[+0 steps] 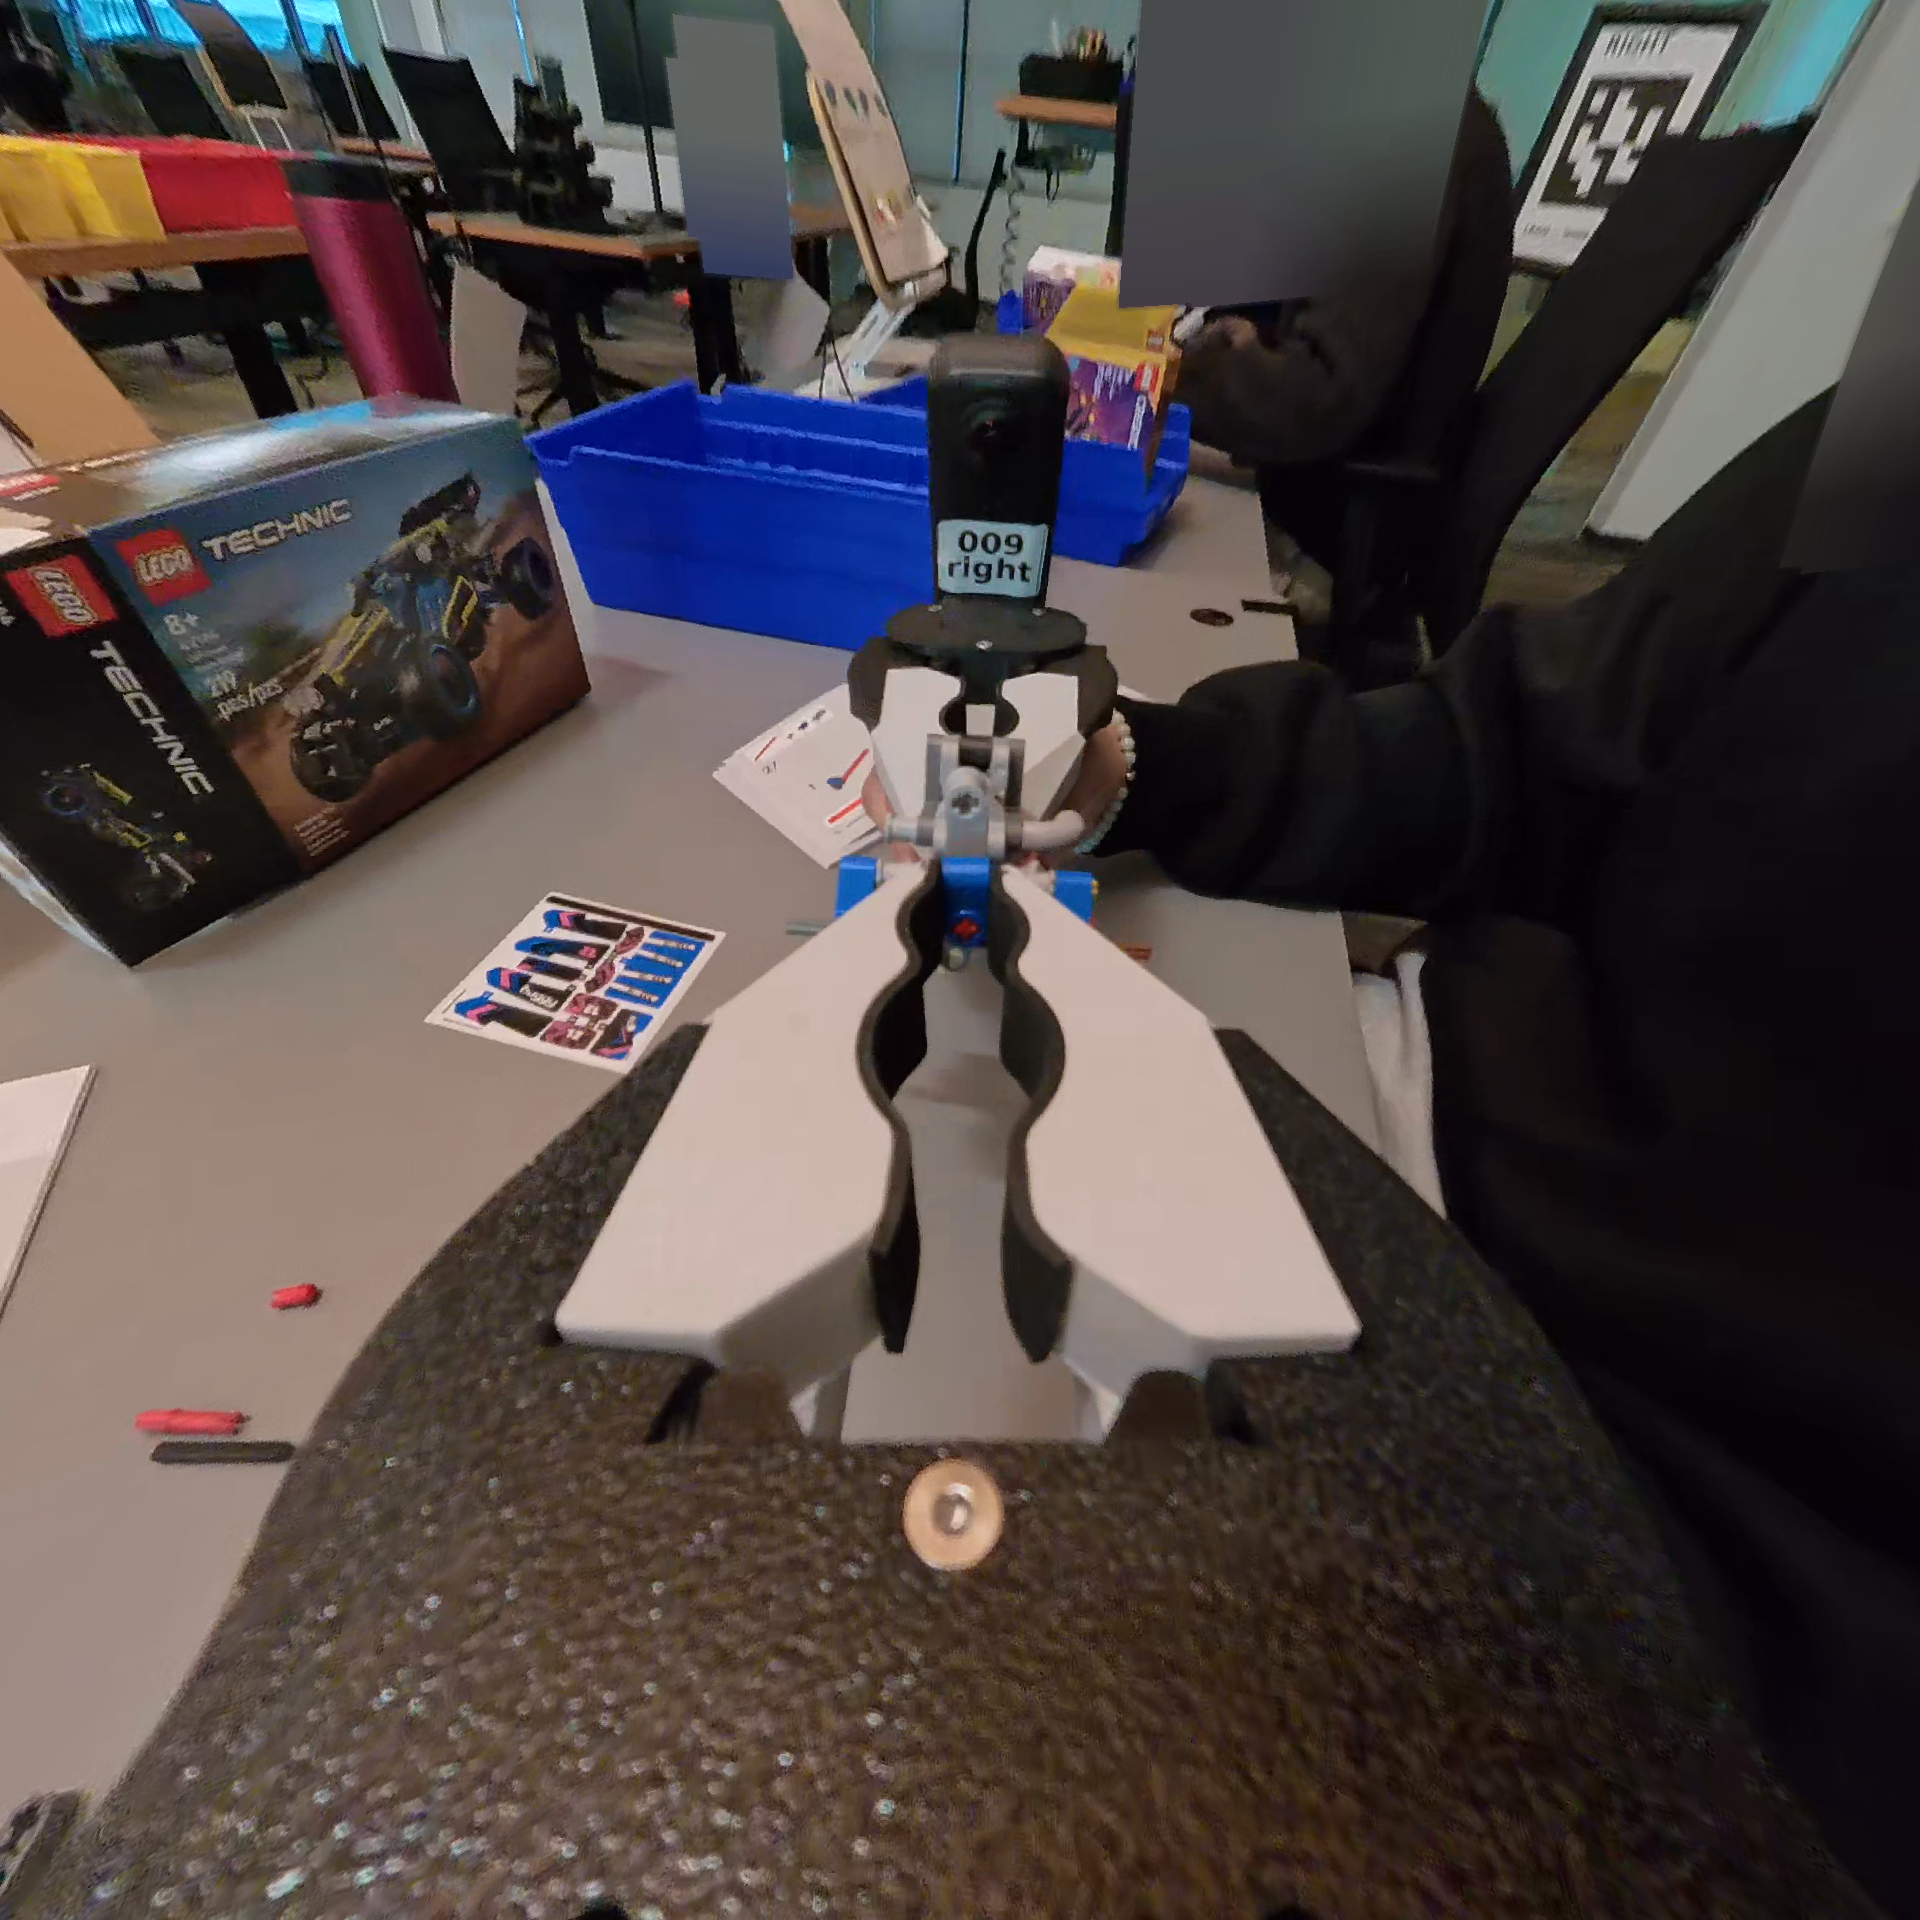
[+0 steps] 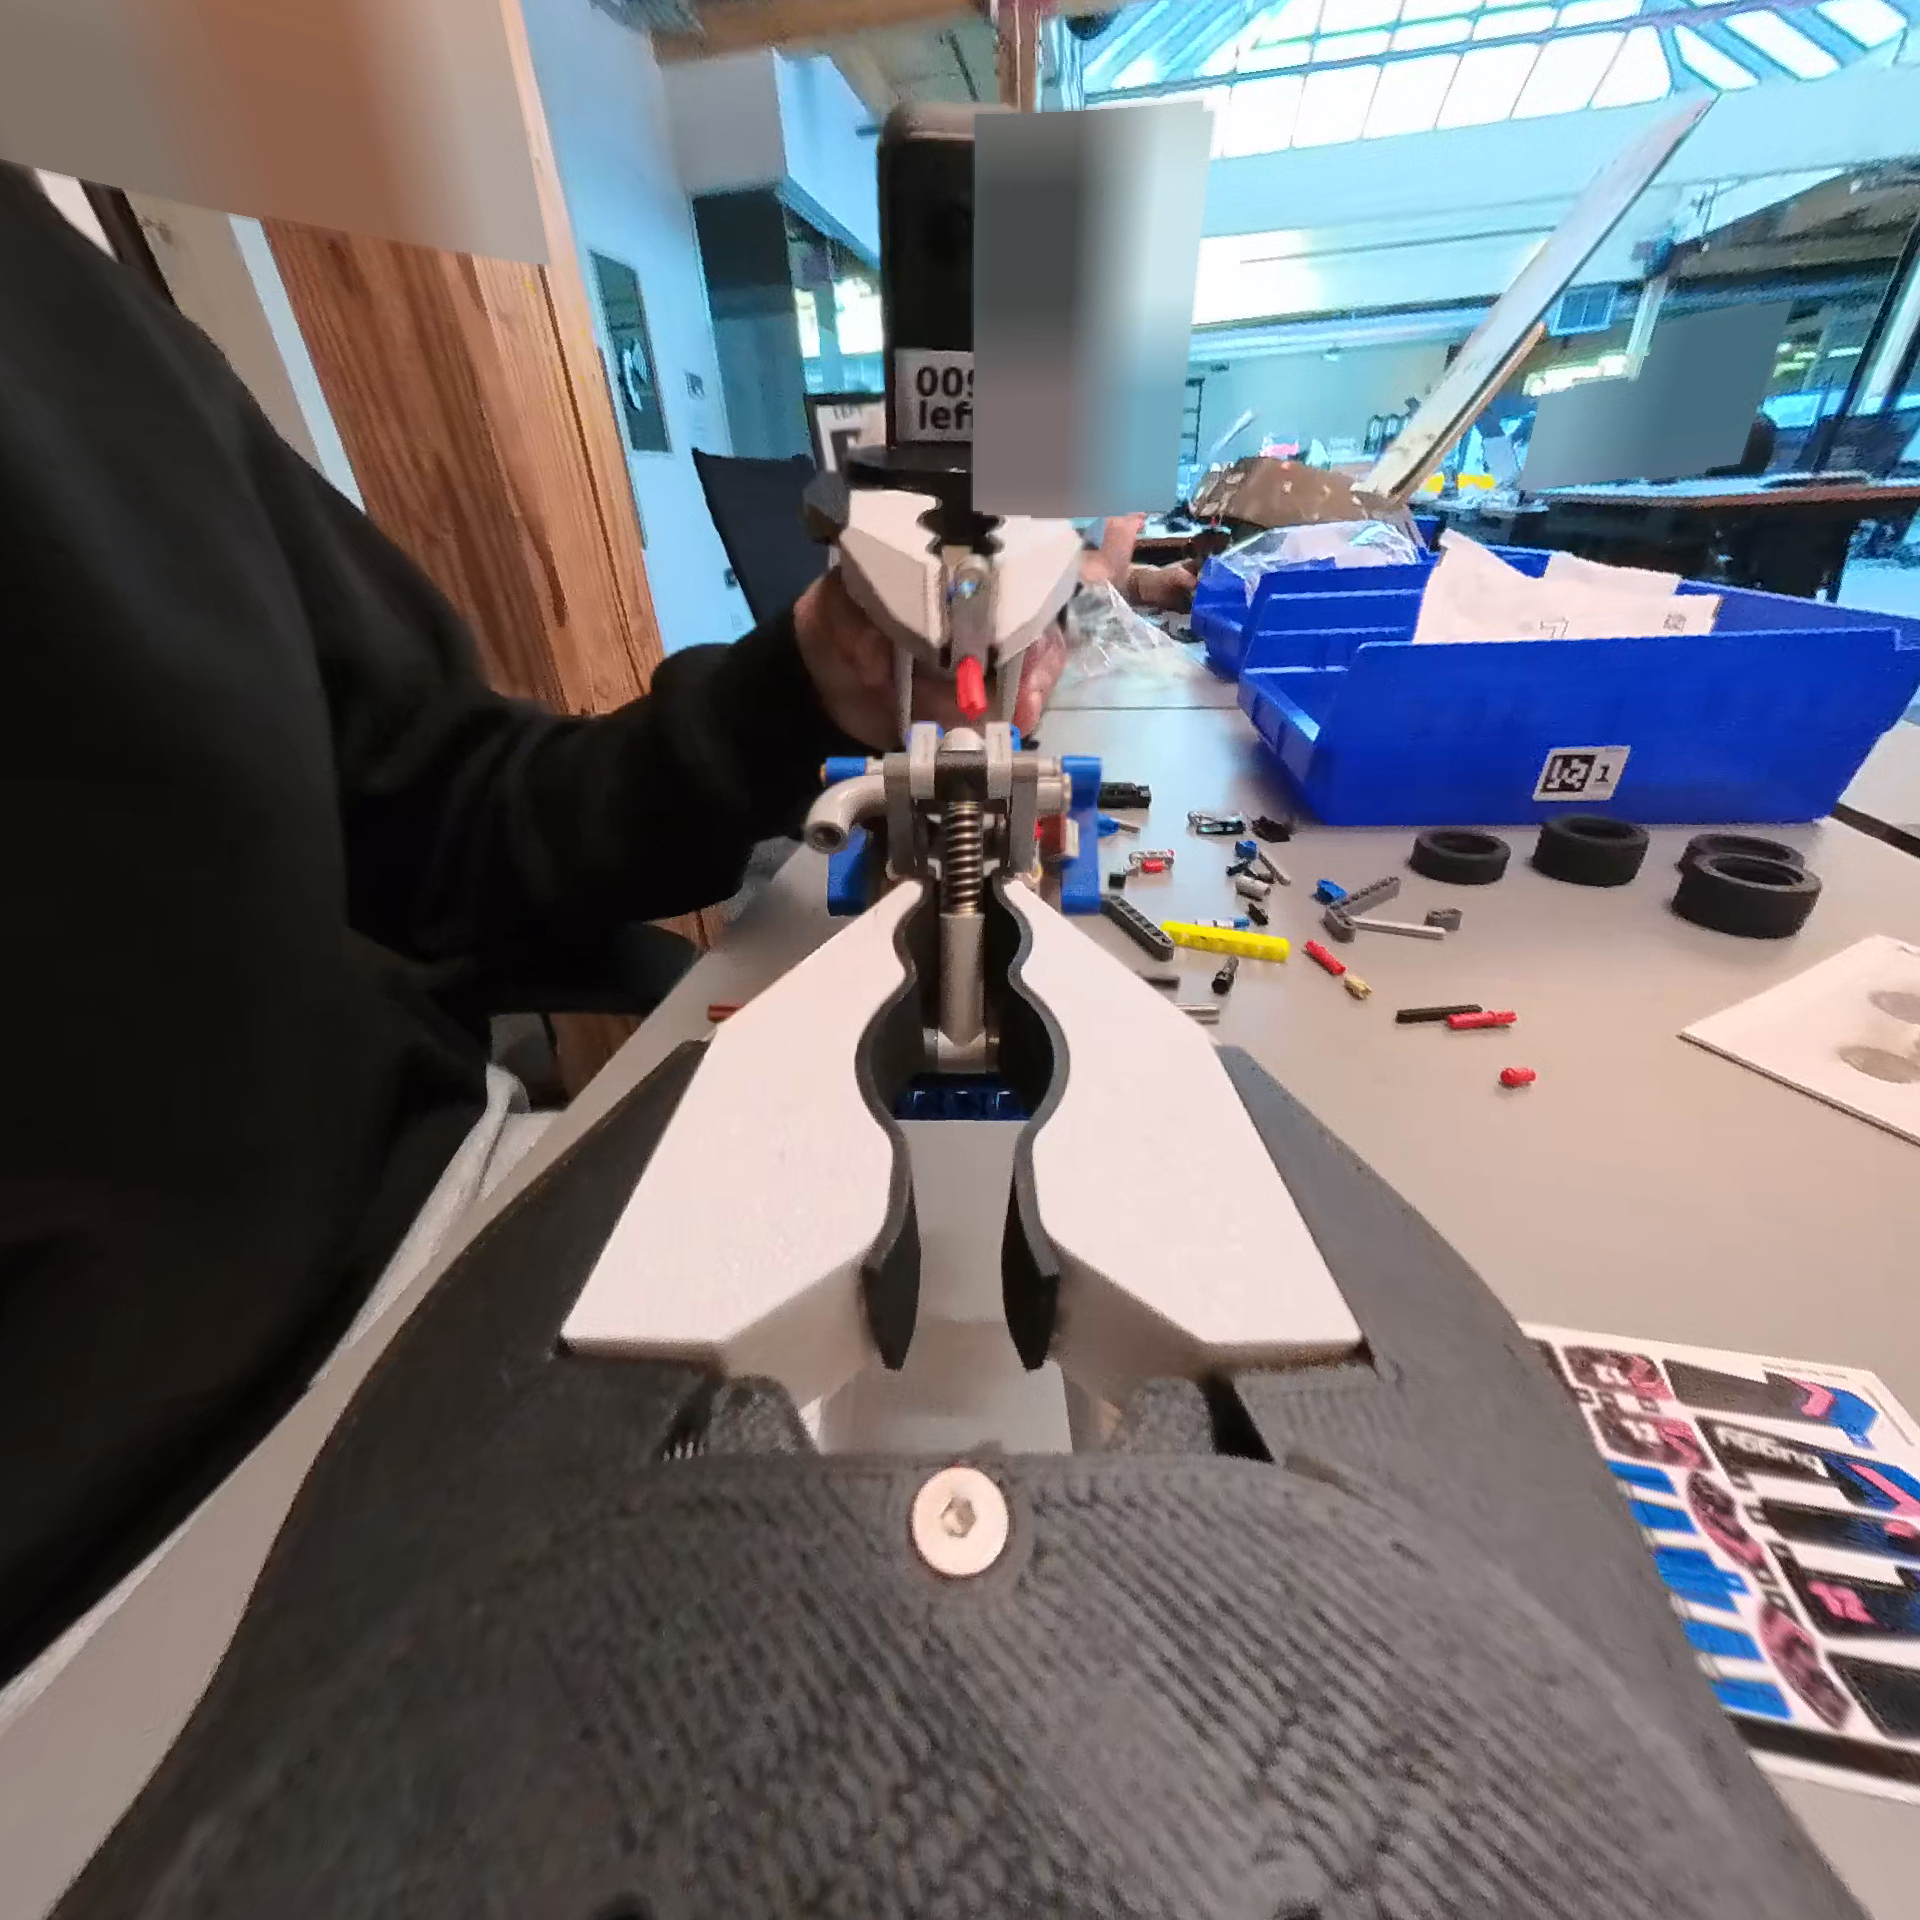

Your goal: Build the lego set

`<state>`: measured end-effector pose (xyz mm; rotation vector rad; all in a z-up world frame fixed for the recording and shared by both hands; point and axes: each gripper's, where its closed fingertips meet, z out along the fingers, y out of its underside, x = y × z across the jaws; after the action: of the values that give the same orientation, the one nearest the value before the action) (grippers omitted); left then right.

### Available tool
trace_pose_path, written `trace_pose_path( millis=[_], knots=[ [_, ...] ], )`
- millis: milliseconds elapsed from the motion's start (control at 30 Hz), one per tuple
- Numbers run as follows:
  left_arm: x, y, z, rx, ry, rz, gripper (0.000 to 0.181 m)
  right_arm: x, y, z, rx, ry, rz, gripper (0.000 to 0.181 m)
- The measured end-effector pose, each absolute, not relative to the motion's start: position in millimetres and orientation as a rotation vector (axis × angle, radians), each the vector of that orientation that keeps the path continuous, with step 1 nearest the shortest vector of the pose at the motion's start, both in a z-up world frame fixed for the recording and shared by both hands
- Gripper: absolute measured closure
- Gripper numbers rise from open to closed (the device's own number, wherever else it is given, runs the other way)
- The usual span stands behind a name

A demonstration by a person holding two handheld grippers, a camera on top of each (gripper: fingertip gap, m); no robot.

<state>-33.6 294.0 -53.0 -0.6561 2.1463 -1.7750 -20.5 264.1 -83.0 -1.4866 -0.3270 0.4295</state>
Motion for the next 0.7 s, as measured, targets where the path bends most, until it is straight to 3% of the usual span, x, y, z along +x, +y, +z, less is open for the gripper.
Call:
trace_pose_path(
  millis=[700],
  knots=[
    [-46.9,285.9,-49.4,-0.666,2.233,-1.654,0.177,-36.5,263.8,-78.2,-1.398,-0.403,0.468,0.175]
  ],
)
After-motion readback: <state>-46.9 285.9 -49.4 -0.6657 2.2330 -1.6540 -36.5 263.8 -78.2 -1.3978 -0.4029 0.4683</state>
